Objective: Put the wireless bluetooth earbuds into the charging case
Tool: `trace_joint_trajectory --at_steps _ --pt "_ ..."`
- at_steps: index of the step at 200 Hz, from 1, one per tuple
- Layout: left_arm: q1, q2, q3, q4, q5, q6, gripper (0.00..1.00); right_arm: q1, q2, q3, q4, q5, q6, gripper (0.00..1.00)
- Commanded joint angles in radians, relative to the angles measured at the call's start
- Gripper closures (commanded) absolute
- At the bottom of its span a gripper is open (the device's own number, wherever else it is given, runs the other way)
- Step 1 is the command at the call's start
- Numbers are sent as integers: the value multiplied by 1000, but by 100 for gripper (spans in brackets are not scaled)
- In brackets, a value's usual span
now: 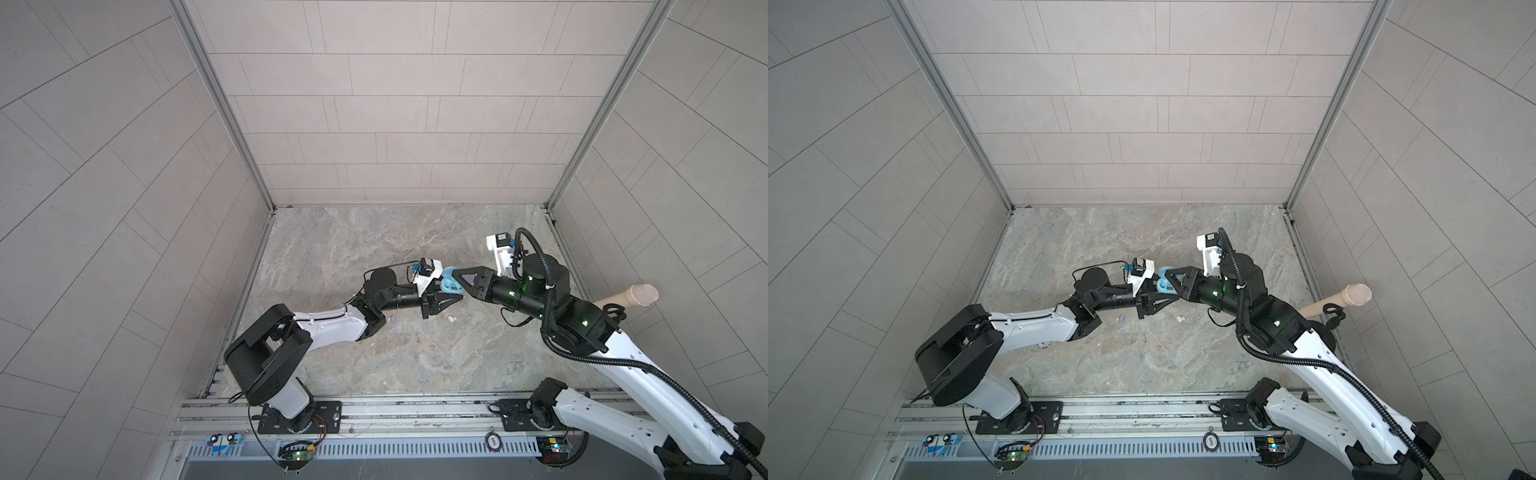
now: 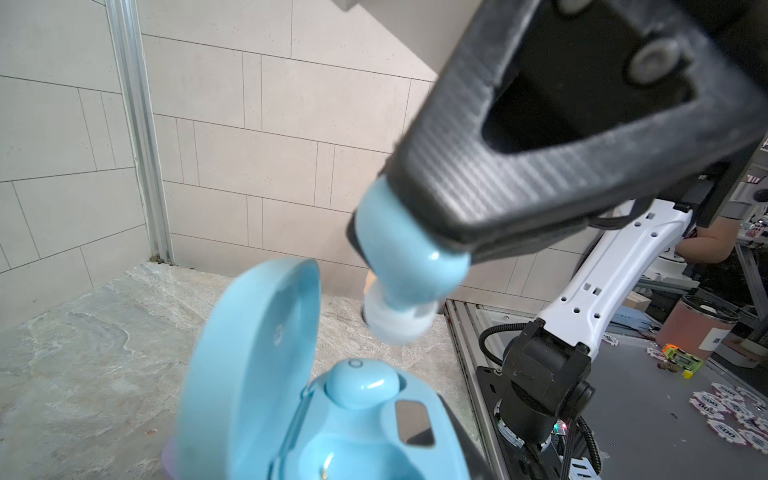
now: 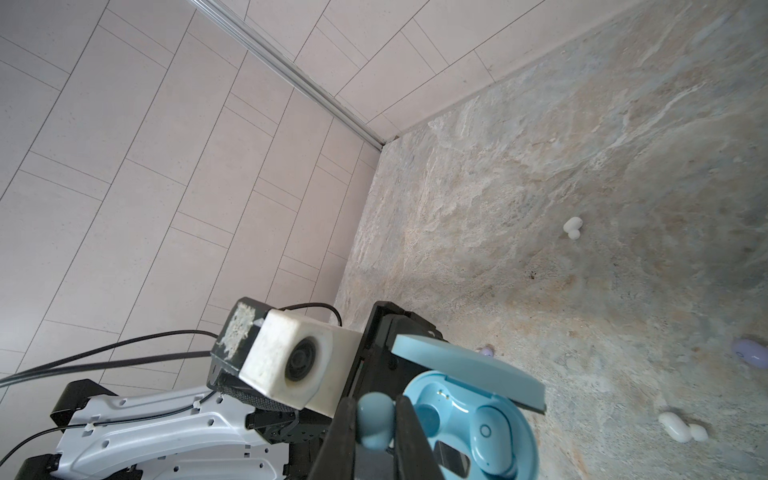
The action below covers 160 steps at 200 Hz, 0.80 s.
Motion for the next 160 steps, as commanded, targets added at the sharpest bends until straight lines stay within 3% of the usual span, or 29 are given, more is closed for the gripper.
trace_joint_trajectory --at_steps 1,117,160 --pt "-7 -11 31 44 -3 15 100 11 -3 -25 37 -7 28 84" --pt "-20 -45 40 15 -11 41 100 30 -6 -76 55 -21 65 83" --pt "-21 -59 37 8 -16 49 100 30 -4 -77 33 -17 63 69"
